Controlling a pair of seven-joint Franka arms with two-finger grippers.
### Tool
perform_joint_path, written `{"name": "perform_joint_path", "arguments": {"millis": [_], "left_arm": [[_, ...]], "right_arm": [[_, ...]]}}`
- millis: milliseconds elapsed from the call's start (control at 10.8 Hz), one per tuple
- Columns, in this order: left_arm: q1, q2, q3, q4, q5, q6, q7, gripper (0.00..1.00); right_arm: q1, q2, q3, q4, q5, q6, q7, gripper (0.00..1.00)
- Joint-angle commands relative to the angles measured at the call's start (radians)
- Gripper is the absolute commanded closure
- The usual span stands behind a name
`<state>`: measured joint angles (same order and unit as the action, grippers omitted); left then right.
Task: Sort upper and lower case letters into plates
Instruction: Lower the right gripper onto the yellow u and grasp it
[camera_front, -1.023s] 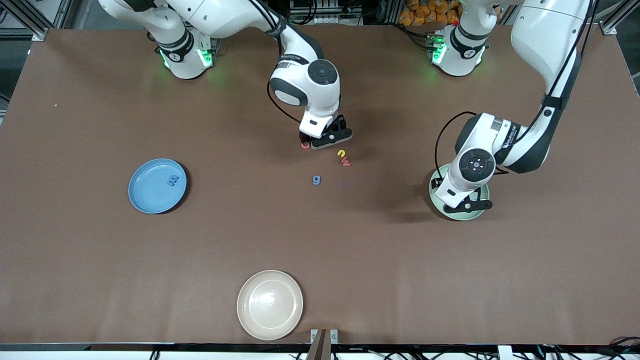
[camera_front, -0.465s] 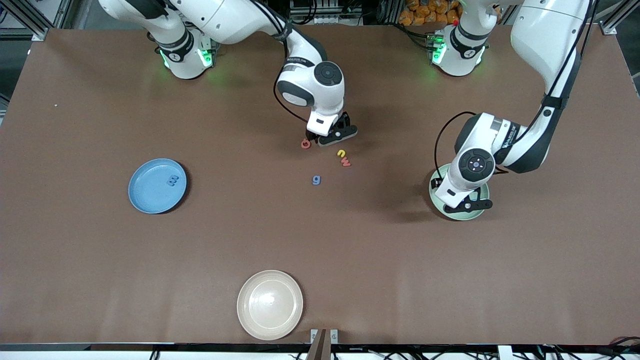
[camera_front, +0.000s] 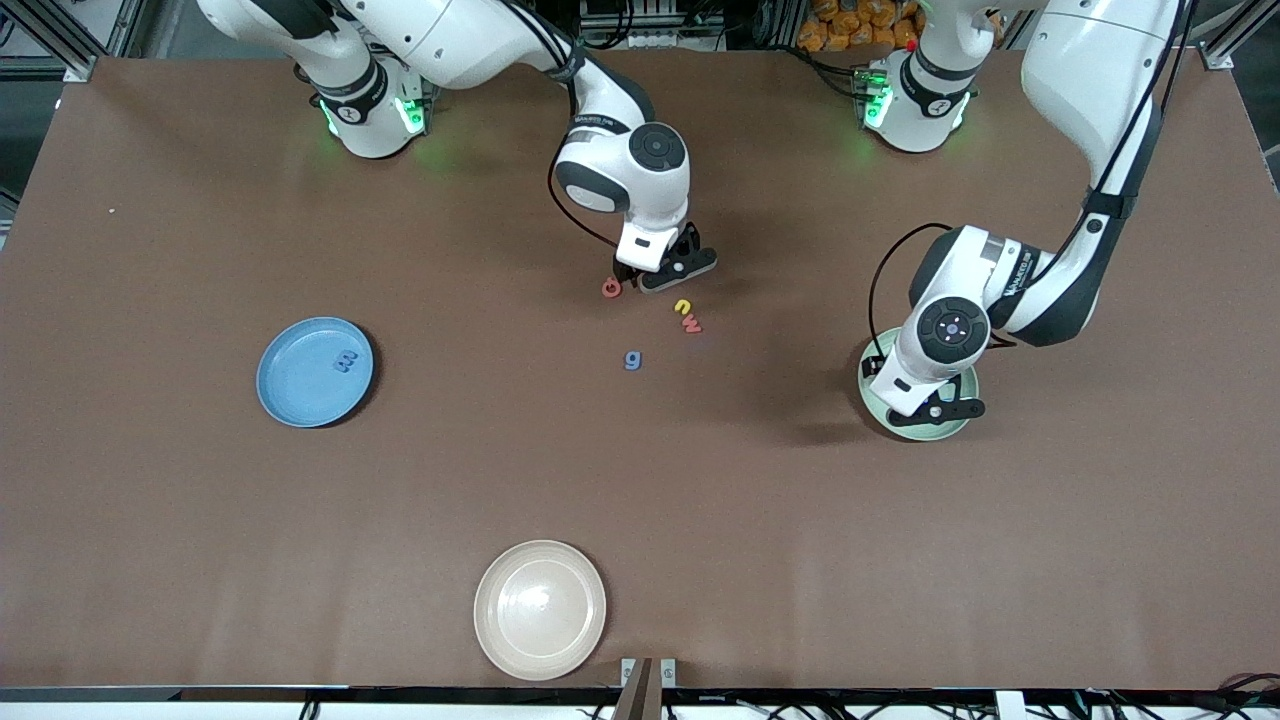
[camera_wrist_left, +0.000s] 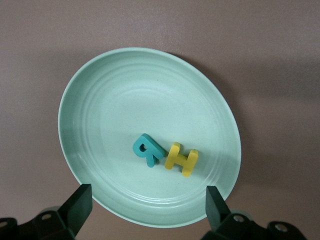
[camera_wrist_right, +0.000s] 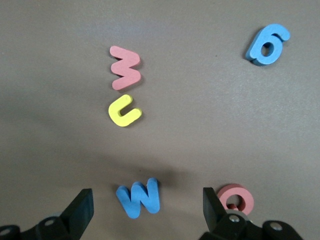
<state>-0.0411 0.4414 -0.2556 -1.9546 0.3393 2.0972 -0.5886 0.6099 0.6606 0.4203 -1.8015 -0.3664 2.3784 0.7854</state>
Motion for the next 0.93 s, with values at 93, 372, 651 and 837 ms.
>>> {"name": "perform_joint_path", "arguments": {"millis": [93,372,651,837], "left_arm": [[-0.002,-0.018,-0.004,-0.018,0.017,0.01,-0.04,0.0],[-0.005,-0.018,-0.005,-0.018,0.017,0.01,-0.042,0.0],[-0.009,-0.018,-0.005,-0.018,0.017,0.01,-0.054,0.0],[-0.009,-0.018,-0.004,-0.018,0.017,0.01,-0.056,0.0]], "right_arm": [[-0.045,-0.015,0.008,-0.025,-0.019,-0.056,-0.074,0.09],[-0.064,-0.021,0.005,-0.009,0.007,-0.048,-0.072,0.12],[-0.053,0.003,0.0,0.056,0.026,-0.035,-0.063,0.13],[-0.041,0.023,-0.003,0.076,0.03,0.01,-0.06,0.15]]}}
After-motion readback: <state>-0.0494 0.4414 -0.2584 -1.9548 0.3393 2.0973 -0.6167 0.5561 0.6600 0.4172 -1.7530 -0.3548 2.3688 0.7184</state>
